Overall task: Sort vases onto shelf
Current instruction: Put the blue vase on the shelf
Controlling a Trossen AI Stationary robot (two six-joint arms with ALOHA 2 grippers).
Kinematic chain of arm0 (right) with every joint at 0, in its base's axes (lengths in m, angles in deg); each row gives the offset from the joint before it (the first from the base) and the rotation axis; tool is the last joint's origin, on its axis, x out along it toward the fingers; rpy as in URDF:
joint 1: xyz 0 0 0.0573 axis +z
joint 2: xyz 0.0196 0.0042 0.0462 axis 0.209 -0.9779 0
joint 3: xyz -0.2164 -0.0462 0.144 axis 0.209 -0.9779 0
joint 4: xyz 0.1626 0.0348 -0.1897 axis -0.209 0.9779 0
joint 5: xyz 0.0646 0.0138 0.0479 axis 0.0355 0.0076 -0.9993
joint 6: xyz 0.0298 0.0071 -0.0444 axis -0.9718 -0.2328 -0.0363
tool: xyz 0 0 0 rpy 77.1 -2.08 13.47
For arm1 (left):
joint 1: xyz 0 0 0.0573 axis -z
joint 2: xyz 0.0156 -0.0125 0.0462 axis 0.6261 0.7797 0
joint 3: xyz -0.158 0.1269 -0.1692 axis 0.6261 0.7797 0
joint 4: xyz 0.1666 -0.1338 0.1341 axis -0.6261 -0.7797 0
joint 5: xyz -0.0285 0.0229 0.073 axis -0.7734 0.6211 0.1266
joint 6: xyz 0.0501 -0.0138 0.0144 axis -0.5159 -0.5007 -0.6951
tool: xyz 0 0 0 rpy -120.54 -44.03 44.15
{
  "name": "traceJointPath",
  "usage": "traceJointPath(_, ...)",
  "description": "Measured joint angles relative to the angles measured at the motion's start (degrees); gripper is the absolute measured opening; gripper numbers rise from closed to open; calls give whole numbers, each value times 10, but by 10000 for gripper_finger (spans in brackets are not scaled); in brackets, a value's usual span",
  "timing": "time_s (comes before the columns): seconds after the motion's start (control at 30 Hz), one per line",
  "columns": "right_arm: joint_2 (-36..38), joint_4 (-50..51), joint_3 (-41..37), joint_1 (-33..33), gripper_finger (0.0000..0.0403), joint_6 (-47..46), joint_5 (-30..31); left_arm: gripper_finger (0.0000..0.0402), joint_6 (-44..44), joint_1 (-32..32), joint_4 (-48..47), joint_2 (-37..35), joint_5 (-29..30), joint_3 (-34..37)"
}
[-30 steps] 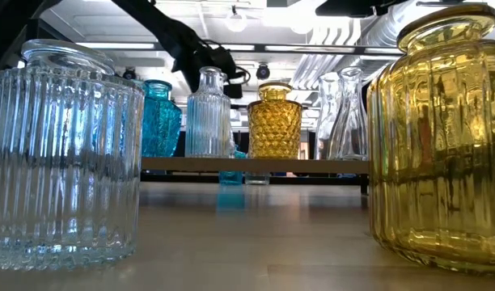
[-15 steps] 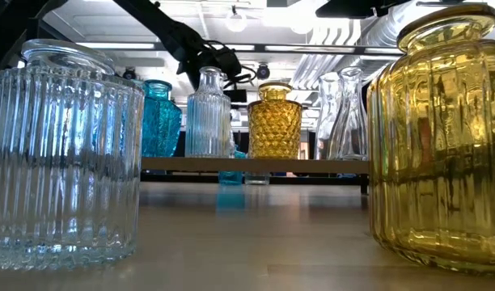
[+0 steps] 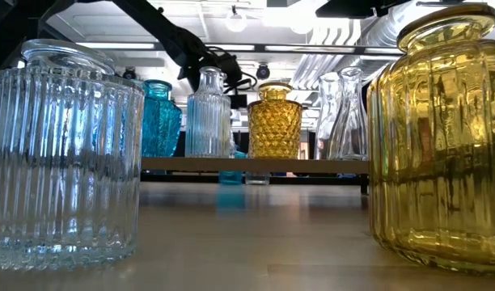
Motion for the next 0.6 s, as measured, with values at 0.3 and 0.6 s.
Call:
traceJointPath(0.3, 0, 0, 0, 0, 0, 0, 0, 108, -5, 5, 1, 4, 9, 1)
traceJointPath(0.6, 0, 0, 0, 0, 0, 0, 0, 14, -17, 5, -2, -3, 37, 1)
